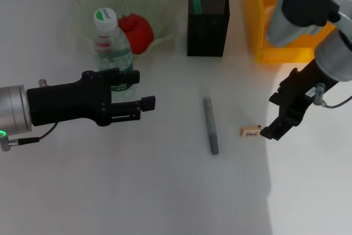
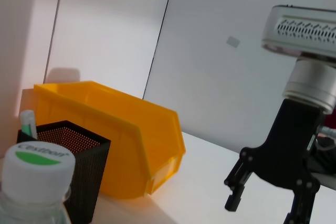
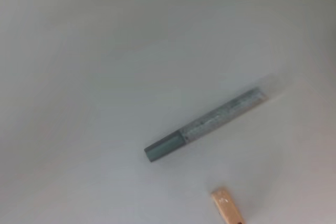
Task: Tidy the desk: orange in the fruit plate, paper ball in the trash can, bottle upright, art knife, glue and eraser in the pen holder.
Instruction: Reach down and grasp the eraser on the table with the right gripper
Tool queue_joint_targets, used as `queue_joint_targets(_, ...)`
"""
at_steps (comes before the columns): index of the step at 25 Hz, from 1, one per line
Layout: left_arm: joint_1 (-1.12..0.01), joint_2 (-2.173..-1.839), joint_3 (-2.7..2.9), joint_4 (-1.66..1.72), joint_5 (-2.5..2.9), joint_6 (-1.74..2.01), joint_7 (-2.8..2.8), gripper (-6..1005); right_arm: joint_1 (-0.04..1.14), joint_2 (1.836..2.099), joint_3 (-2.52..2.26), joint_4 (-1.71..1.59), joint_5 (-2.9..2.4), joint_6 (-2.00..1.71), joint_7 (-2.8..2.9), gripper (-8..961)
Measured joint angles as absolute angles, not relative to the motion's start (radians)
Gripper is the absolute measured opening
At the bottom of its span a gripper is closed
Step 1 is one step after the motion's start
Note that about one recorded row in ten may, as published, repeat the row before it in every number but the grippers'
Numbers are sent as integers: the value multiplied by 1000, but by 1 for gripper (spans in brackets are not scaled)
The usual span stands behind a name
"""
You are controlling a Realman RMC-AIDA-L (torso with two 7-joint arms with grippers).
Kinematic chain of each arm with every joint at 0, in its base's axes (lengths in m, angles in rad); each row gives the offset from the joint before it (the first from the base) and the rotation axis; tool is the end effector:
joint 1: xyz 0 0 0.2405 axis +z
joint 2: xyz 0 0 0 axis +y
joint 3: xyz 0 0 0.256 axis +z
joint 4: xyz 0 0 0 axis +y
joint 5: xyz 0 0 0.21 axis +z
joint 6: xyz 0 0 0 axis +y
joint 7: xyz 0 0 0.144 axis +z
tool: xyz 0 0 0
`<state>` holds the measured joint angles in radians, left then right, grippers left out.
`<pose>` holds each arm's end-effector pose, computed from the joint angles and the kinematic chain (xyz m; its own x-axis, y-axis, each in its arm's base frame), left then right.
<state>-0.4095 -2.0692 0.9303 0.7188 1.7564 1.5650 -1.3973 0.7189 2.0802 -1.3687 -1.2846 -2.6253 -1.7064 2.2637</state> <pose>-0.2580 0.3080 -0.0034 0.7611 0.3261 0.5607 0.4468 -0.8902 -0.0888 0.1627 0.3535 -0.0030 0.8208 -0.3740 0.4318 -0.2926 -0.9245 -0.2445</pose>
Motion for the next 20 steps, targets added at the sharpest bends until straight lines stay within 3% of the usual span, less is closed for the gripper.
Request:
queue_joint_targets(18, -414, -2070, 929, 685, 1716, 1568, -1378, 779, 767, 2086, -1557, -1057, -2625, -1480, 2243, 826)
queue_joint_targets(20, -417, -2070, 929, 685, 1715, 1567, -1378, 779, 768, 2087, -1565, -1050, -2621, -1471, 2239, 697)
